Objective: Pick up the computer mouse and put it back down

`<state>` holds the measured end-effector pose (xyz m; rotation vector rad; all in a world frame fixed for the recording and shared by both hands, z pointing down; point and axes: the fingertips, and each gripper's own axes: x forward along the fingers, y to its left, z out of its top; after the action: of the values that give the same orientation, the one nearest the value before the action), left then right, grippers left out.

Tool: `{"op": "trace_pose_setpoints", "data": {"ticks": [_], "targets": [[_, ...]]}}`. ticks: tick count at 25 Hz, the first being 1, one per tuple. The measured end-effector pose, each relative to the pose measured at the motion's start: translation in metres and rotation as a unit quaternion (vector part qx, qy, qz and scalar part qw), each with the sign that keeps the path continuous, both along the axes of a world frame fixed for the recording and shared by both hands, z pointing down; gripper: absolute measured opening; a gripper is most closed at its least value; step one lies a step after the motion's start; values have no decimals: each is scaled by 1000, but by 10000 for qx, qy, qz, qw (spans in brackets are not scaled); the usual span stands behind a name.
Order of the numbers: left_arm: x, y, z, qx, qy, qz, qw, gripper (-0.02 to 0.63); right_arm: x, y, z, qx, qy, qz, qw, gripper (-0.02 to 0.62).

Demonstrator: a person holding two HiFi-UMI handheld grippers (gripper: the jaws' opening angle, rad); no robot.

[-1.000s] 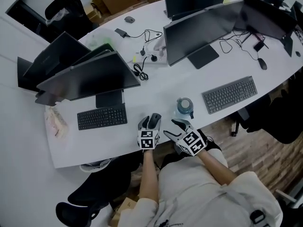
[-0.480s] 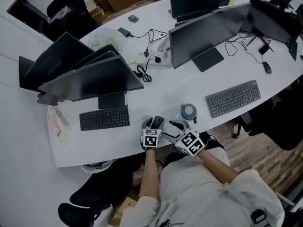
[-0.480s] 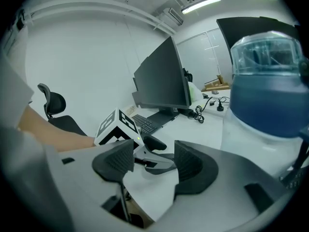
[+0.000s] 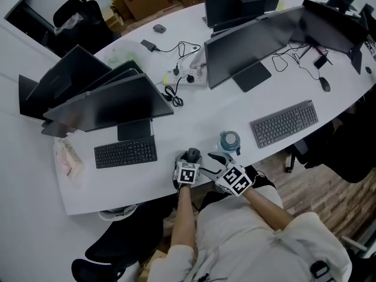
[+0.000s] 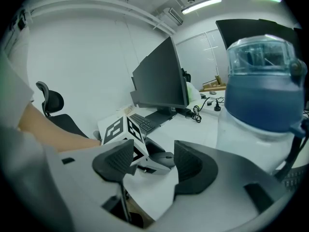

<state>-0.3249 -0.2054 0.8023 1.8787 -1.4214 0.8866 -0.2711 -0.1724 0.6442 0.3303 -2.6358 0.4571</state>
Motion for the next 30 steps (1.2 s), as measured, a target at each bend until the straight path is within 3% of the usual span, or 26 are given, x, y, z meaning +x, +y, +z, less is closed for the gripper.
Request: {"op": "trace_pose_setpoints", "data": {"ticks": [6, 14, 30], "targets": [[1, 0, 6, -185, -85, 136, 9997, 287, 7, -1, 6, -19, 43, 137, 9999, 264], [-4, -2, 8, -43, -163, 176, 9997, 285, 23, 3, 17, -118, 190, 323, 9992, 259], [7, -3, 2, 48, 68, 359, 9993, 285, 48, 2, 26, -132, 339, 576, 9977, 249]]}}
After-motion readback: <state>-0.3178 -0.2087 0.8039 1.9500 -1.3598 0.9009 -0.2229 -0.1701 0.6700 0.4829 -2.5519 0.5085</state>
